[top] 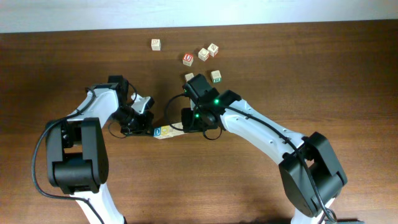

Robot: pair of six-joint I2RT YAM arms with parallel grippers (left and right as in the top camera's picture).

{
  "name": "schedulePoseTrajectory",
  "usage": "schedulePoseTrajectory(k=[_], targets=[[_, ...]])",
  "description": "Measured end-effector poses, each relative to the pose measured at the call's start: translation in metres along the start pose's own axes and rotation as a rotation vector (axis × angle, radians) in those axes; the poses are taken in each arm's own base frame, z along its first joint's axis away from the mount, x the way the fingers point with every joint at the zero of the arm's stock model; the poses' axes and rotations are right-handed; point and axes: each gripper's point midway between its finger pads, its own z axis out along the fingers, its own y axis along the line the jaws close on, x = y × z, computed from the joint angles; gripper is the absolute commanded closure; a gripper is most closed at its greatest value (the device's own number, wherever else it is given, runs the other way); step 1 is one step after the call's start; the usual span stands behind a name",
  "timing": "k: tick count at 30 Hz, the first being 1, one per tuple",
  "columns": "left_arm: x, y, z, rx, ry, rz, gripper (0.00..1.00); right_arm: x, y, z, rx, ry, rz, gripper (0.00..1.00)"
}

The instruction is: Rotate 4 blocks

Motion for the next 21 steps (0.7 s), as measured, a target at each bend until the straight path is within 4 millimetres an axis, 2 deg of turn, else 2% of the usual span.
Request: schedulePoseTrajectory(k=[12,21], targets=[[0.0,0.005,-0.001,-0.02,0.0,-0.003,1.0,-0.001,0.011,-0.001,0.022,-0.04,-0.043,0.96],[0.0,0.012,-0.001,-0.059,0.002,-0.005,1.0,-0.009,0.037,-0.007,-0.027,-0.099,-0.091,0.95]])
